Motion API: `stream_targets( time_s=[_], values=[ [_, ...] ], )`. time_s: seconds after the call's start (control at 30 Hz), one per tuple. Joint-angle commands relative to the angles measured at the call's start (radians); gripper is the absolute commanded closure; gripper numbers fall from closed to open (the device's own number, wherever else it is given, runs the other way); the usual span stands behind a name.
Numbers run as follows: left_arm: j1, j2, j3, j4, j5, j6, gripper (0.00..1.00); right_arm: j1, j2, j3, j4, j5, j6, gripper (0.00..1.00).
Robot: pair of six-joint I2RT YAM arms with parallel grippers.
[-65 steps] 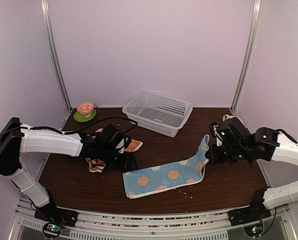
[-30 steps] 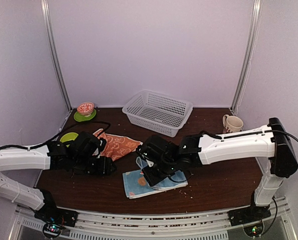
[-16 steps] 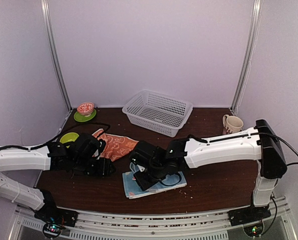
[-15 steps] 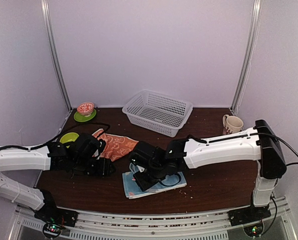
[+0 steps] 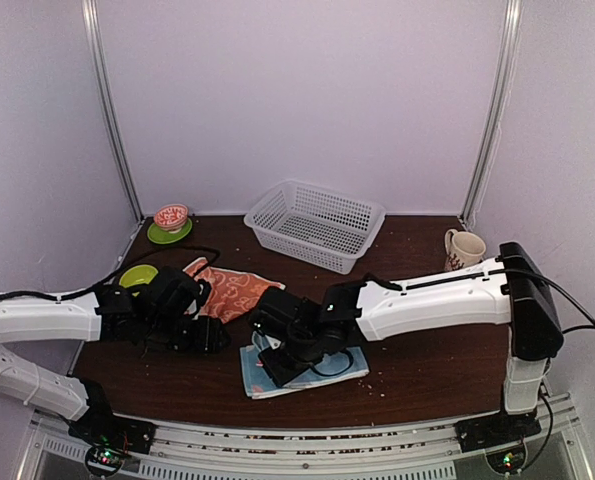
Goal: Roll the towels
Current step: Fold the towel at the center of the board.
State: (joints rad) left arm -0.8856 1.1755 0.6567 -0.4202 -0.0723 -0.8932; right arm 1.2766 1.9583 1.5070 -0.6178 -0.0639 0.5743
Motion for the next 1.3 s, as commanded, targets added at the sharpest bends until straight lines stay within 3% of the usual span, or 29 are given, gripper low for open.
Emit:
stream_targets(
  time_s=[0.0,0.23,0.37,0.47,0.53,0.7,0.8,0.93,1.1,1.27],
  values=[
    [-0.006,0.002,-0.017,0.015,-0.01,-0.01,0.39,0.011,0.023,0.036,-0.008,-0.014,-0.003,1.0],
    [-0.006,0.006,-0.019,0.02,-0.008,-0.008,0.39,0.016,0.068,0.082,-0.025,-0.064,-0.029,0.98],
    [-0.005,0.009,-0.019,0.024,-0.005,-0.008,0.39,0.025,0.066,0.101,-0.006,-0.12,-0.048,0.56],
    [-0.006,0.01,-0.014,0.023,-0.003,-0.008,0.39,0.023,0.032,0.102,0.003,-0.124,-0.052,0.39],
    [-0.006,0.009,-0.01,0.02,-0.002,-0.007,0.39,0.013,-0.009,0.091,-0.003,-0.105,-0.049,0.33],
    [-0.006,0.007,0.02,0.021,0.021,0.031,0.39,-0.08,-0.225,-0.131,0.067,-0.019,0.024,0.35],
    [-0.008,0.052,0.079,0.079,0.129,0.085,0.42,-0.187,-0.375,-0.351,0.131,0.037,0.094,0.41],
    [-0.048,0.218,0.229,0.116,0.295,0.16,0.45,-0.315,-0.509,-0.592,0.243,0.001,0.139,0.47],
    [-0.078,0.369,0.291,0.108,0.364,0.144,0.55,-0.315,-0.515,-0.62,0.317,-0.054,0.16,0.48],
    [-0.078,0.371,0.261,0.079,0.329,0.087,0.52,-0.295,-0.456,-0.595,0.383,-0.098,0.171,0.48]
  ],
)
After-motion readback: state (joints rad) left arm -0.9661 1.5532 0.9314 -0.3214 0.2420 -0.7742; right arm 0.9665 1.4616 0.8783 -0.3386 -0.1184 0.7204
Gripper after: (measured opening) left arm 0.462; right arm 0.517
